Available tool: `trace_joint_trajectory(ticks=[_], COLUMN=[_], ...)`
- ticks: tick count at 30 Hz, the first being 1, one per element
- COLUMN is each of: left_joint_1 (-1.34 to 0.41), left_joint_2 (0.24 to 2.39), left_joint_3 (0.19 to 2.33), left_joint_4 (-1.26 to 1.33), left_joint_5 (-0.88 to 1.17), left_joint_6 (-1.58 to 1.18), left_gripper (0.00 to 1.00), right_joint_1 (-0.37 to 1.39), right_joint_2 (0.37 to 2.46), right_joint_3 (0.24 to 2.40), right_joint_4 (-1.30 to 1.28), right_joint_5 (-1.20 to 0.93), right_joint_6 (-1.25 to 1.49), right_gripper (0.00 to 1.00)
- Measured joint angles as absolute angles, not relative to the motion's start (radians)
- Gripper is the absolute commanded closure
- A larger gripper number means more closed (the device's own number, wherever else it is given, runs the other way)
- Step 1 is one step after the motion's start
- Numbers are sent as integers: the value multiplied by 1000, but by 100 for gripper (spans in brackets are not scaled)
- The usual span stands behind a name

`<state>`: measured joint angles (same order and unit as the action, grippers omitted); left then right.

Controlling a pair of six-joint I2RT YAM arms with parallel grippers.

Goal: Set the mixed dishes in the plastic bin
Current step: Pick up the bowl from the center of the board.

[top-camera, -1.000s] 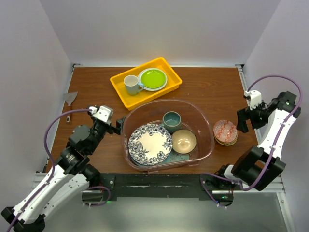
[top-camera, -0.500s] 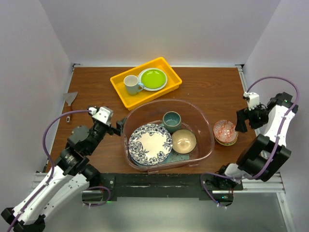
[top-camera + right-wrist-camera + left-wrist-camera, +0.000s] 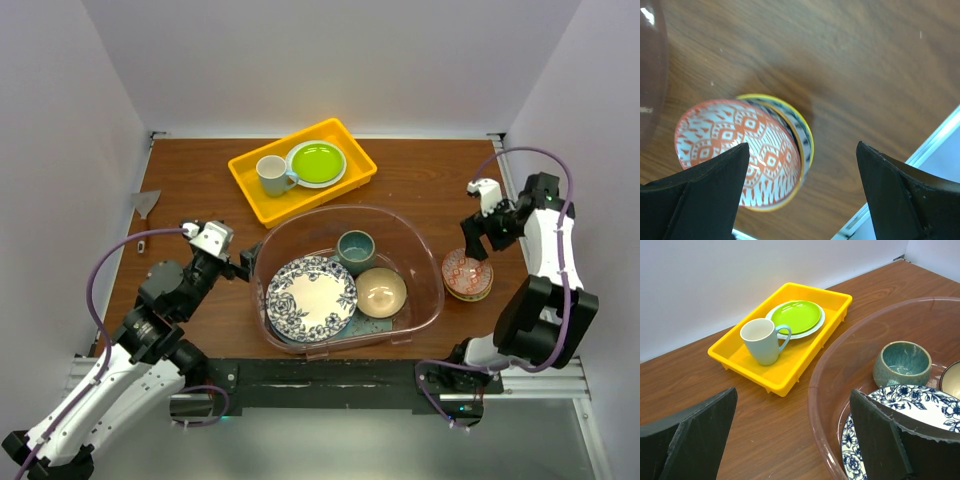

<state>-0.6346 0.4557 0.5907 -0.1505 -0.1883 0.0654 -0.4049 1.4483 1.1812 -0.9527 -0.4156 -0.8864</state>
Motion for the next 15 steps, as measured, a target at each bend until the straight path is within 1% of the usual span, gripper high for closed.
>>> trace_joint_trajectory(ticks=[2, 6, 8, 9, 12, 15], left_joint_1=[-634, -630, -629, -628, -628, -628], left_joint_2=[456, 456, 457, 458, 461, 463], left_joint_3=[591, 591, 591, 591, 591, 591], left_joint_4=[-150, -150, -150, -150, -150, -150], left_joint_5=[-189, -189, -189, -190, -189, -190], left_joint_6=[65, 64, 64, 64, 64, 64], left_gripper=[0, 0, 0, 0, 0, 0], right_joint_1=[-372, -359, -359, -359, -359, -354], right_joint_2=[1443, 1439, 1443, 1448, 1481, 1530], right_joint_3=[1181, 1181, 1181, 1181, 1183, 1202], right_joint_4=[-947, -956, -971, -980, -996, -1029], right_joint_5=[-416, -422, -424, -428, -440, -458], right_joint_6=[-913, -1012, -1085, -1122, -1227, -1311], right_gripper=[13, 21, 21, 24, 29, 37])
